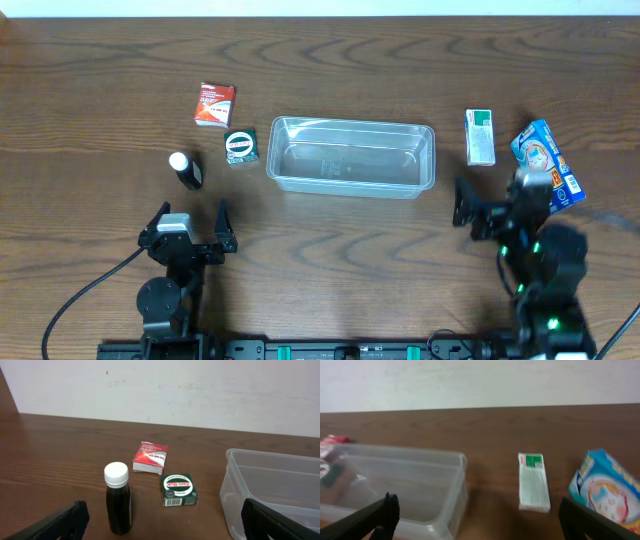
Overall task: Pack container
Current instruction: 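Reach the right gripper to the blue fever-patch box and grasp it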
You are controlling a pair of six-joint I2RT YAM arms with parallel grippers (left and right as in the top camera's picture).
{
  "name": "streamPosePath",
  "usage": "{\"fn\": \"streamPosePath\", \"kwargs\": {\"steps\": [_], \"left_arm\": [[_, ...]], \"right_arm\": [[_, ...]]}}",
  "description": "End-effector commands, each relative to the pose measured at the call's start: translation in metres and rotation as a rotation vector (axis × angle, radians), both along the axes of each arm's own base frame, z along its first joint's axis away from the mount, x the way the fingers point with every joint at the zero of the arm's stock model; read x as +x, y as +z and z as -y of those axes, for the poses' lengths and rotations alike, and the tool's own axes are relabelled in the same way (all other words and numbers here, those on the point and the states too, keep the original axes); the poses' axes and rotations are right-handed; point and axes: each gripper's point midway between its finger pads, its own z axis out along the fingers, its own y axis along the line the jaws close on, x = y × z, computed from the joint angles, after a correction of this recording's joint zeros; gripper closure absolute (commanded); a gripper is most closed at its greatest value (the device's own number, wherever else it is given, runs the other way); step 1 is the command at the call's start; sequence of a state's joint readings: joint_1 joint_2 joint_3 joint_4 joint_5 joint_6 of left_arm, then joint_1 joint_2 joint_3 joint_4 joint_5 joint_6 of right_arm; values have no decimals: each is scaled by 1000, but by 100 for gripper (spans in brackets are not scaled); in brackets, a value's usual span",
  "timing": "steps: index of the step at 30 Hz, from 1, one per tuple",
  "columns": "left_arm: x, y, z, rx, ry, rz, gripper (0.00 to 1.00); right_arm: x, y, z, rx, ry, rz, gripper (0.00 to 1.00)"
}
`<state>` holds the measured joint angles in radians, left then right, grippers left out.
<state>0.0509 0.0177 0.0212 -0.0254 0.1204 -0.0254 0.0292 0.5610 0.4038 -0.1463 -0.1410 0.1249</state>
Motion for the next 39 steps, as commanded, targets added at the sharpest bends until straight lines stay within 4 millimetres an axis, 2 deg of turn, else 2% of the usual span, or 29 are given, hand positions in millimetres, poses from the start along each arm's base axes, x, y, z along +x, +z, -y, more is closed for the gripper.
{"fn": "streamPosePath", "kwargs": {"steps": [1, 3, 5, 8, 10, 14, 17, 22, 25, 28, 34, 39], "left_arm": [[-1, -17, 1, -1, -5, -51, 2], [-1, -17, 1, -1, -6, -51, 2], [-1, -17, 1, -1, -5, -51, 2], [-1, -17, 1, -1, -5, -51, 2], [-1, -17, 1, -1, -5, -51, 2], [-1, -17, 1, -1, -5, -51, 2], [-1, -17, 1, -1, -5, -51, 2], [-1, -17, 1, -1, -5, -51, 2], [-1, -17, 1, -1, -5, -51, 2], [-1, -17, 1, -1, -6, -51, 2], [-1, -17, 1, -1, -6, -51, 2], [-1, -17, 1, -1, -5, -51, 2]], "right_arm": [[21, 39, -8, 19, 57, -46, 1], [33, 53, -15, -13, 112, -119, 1], [44, 61, -13, -89, 152, -226, 1], [56, 66, -7, -236, 243, -373, 1], [61, 64, -6, -247, 277, -486, 1], [65, 48, 2, -344, 330, -606, 1], [75, 30, 14, -349, 284, -658, 1], [90, -5, 45, -352, 199, -766, 1], [93, -19, 64, -326, 161, -809, 1], [93, -27, 85, -307, 113, -835, 1], [102, -39, 142, -355, -42, -853, 1], [108, -61, 156, -372, -26, -888, 1]]}}
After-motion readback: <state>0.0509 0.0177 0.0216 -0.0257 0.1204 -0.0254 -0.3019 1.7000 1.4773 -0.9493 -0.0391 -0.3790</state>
